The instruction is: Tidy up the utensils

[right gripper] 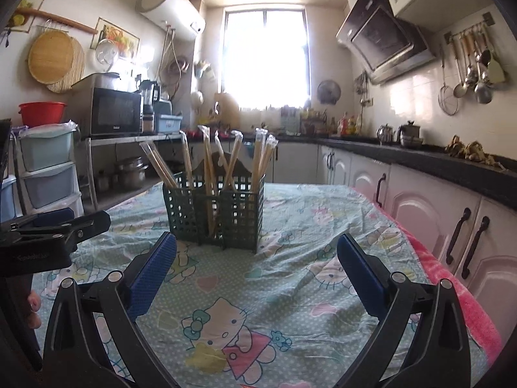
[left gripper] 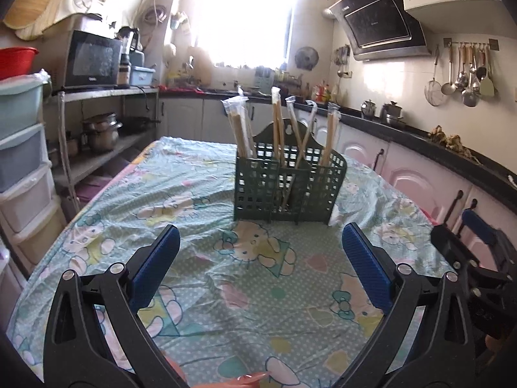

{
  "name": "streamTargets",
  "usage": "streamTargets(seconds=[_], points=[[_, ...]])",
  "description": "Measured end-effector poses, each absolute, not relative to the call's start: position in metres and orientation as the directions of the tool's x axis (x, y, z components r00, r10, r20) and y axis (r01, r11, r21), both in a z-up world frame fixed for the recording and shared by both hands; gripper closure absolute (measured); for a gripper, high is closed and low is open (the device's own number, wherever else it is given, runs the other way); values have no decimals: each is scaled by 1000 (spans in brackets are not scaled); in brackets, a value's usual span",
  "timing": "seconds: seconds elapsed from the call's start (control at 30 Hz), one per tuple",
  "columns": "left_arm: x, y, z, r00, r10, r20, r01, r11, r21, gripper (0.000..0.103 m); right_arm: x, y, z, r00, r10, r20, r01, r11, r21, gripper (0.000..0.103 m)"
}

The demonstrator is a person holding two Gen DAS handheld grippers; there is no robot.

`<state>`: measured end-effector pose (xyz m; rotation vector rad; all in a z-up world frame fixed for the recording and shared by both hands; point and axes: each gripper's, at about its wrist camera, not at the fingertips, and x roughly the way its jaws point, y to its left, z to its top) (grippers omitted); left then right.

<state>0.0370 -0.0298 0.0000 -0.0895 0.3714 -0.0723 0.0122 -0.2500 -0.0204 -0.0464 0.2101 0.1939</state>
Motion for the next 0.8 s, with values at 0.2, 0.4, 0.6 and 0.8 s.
streamTargets(seconds=[0.2,0.4,0.6,0.8], points=[[34,-29,-5,936,-101,-337,69,992,-105,10,9,-250,-25,964,178,-199,-185,983,-18,6],[31,-28,-3,941,-104,-322,72,991,-111,10,7,-248,-28,965,177,-196,-184,983,-16,6],[30,-28,-1,945,-106,-310,73,991,-115,10,6,-249,-28,967,171,-190,-176,984,-11,6],[29,-28,-1,945,-105,-310,72,991,-115,10,5,-249,-29,967,167,-191,-172,985,-10,6]])
